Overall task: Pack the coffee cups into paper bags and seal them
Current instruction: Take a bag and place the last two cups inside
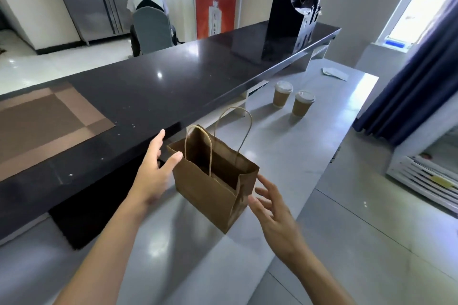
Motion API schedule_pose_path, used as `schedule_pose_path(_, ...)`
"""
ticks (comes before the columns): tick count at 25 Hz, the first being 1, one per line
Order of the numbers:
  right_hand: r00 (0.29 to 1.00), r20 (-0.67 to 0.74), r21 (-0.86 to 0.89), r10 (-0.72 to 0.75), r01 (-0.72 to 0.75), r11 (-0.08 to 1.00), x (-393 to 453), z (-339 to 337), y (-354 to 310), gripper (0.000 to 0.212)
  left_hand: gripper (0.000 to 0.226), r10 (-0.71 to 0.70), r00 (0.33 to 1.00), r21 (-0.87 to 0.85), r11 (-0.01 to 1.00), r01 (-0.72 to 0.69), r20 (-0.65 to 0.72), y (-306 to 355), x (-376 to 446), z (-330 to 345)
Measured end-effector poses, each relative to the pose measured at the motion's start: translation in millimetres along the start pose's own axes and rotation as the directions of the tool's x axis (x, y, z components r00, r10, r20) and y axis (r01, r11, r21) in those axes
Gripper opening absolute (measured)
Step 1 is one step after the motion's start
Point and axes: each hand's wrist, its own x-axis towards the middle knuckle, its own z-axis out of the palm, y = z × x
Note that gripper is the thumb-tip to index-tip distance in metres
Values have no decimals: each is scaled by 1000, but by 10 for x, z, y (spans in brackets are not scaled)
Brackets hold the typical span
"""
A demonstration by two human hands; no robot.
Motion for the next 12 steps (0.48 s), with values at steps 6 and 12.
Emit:
schedule_pose_path(6,990,-59,-17,127,-128,992,-6,328,271,72,62,-4,994,-69,998,12,105,-308,115,-23)
schedule_pose_path(12,986,-82,-11,148,-149,989,-43,541,296,75,57,34,996,-120,993,-23,85,-436,-93,-77)
